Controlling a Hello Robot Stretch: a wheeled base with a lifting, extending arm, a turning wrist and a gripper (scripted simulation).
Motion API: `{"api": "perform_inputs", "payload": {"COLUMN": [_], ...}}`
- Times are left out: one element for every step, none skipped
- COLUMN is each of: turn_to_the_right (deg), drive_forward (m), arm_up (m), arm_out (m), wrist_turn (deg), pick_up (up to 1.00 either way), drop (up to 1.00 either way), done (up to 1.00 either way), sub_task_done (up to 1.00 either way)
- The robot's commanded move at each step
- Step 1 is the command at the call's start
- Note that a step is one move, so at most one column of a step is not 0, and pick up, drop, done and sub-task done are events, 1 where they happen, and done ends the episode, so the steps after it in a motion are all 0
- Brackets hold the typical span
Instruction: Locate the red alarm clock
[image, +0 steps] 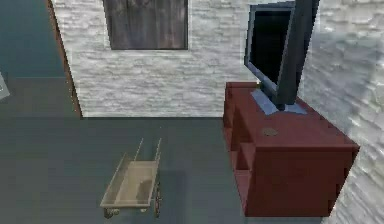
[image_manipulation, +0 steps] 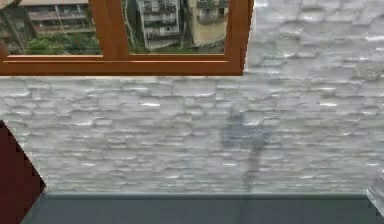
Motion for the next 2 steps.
{"api": "perform_inputs", "payload": {"turn_to_the_right": [-36.0, 0.0], "drive_forward": [0.00, 0.60], "arm_up": [0.00, 0.00], "arm_out": [0.00, 0.00], "wrist_turn": [0.0, 0.0], "pick_up": [0.00, 0.00], "drop": [0.00, 0.00], "done": [0.00, 0.00], "sub_task_done": [0.00, 0.00]}}
